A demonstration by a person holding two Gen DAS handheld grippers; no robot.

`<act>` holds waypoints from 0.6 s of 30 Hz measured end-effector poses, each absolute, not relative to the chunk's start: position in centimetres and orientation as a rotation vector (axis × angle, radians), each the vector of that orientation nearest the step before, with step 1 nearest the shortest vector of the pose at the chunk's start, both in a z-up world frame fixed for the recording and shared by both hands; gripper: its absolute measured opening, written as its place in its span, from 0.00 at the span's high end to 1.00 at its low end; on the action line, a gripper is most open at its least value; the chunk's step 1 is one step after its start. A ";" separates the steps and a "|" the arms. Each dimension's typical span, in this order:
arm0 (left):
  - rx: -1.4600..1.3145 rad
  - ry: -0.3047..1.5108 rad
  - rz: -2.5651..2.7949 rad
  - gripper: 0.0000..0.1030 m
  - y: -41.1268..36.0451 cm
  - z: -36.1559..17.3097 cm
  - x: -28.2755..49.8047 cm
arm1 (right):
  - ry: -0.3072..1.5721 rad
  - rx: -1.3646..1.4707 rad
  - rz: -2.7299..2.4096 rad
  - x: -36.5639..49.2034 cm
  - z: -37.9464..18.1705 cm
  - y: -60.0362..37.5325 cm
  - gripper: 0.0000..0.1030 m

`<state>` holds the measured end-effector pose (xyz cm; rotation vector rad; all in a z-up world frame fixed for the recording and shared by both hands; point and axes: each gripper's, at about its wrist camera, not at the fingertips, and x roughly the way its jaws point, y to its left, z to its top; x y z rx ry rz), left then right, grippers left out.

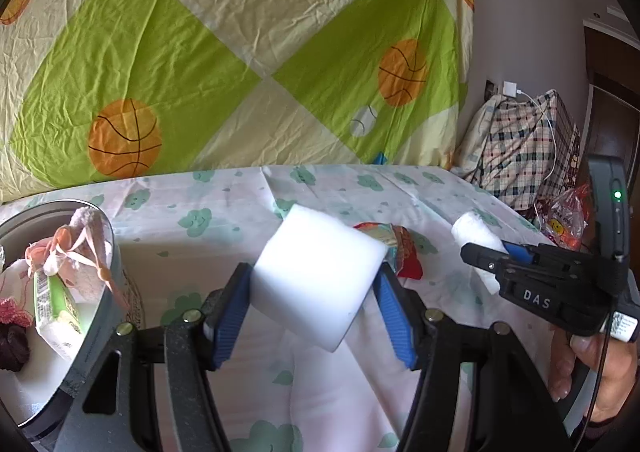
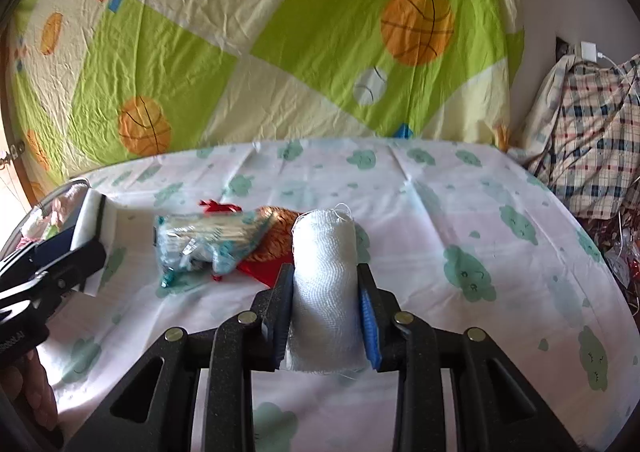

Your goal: Organize soft objects

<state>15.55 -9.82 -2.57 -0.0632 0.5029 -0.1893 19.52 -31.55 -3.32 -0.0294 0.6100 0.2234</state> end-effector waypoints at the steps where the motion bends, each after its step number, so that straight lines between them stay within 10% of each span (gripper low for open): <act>1: -0.063 0.494 -0.186 0.40 -9.8 -2.5 15.4 | 0.593 -0.026 0.228 19.2 -3.1 -31.3 0.69; 18: -0.037 0.367 -0.106 0.40 -8.6 -1.4 12.8 | 0.399 0.045 0.310 15.2 -1.5 -27.7 0.69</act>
